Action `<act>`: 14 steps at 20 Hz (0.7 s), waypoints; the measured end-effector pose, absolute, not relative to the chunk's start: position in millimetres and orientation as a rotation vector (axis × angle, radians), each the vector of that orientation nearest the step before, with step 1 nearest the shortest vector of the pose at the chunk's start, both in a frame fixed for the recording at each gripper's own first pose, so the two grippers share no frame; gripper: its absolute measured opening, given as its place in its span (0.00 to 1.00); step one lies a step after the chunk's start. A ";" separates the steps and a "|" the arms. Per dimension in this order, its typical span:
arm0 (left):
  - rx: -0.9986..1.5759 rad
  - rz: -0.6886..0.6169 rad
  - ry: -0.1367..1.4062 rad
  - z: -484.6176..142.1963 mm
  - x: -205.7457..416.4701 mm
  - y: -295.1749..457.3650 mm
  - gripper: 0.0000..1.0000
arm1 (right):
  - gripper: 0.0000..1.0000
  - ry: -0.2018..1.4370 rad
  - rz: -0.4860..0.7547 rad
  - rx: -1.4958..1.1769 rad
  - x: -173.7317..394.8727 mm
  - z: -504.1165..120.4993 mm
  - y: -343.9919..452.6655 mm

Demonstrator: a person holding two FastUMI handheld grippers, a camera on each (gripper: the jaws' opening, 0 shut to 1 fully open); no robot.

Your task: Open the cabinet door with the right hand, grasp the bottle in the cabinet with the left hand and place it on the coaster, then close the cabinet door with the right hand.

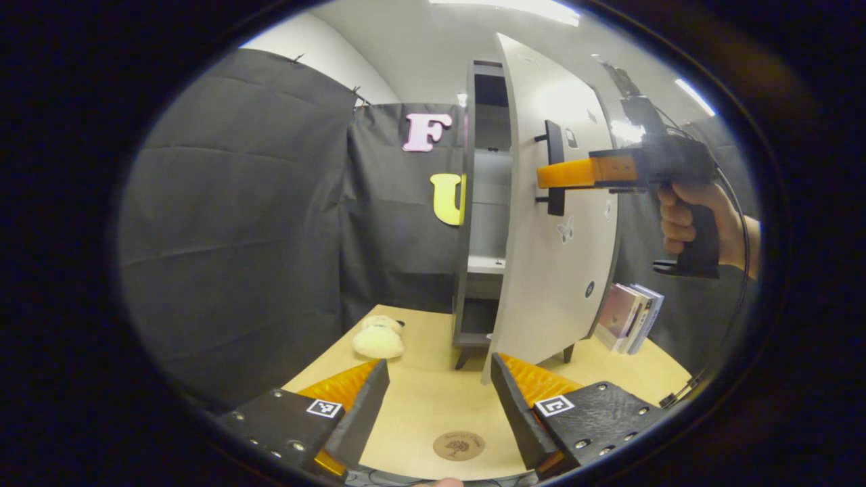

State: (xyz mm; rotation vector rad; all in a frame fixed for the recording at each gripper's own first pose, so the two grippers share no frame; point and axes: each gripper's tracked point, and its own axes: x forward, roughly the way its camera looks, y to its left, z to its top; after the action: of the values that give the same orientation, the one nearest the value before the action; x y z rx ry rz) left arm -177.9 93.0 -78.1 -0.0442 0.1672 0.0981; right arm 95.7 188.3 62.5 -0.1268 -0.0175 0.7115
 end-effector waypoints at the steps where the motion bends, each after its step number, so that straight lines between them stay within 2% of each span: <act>1: -0.028 0.106 0.161 -79.1 -174.4 96.6 0.88 | 0.25 -0.024 0.733 -0.130 94.7 62.6 187.4; 6: -0.007 0.148 0.152 -76.0 -170.4 98.2 0.88 | 0.25 -0.015 0.828 -0.135 82.7 62.8 177.2; 10: 0.008 0.095 0.181 -80.4 -174.6 81.1 0.87 | 0.25 -0.010 0.865 -0.137 85.7 58.9 169.8; 12: 0.010 0.084 0.177 -73.6 -172.3 74.8 0.92 | 0.25 -0.011 0.869 -0.143 83.6 58.8 164.5; 13: 0.012 0.079 0.171 -72.1 -171.6 69.1 0.88 | 0.25 -0.005 0.871 -0.139 82.8 59.1 160.9; 14: 0.016 0.074 0.163 -70.2 -169.6 64.3 0.88 | 0.24 0.000 0.873 -0.136 83.6 58.1 158.9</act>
State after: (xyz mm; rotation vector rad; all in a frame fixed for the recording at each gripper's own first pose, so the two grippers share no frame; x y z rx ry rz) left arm -169.6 64.3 -70.2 0.0162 0.1630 0.0741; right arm 83.6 158.9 58.1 -0.1360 -0.0005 0.8727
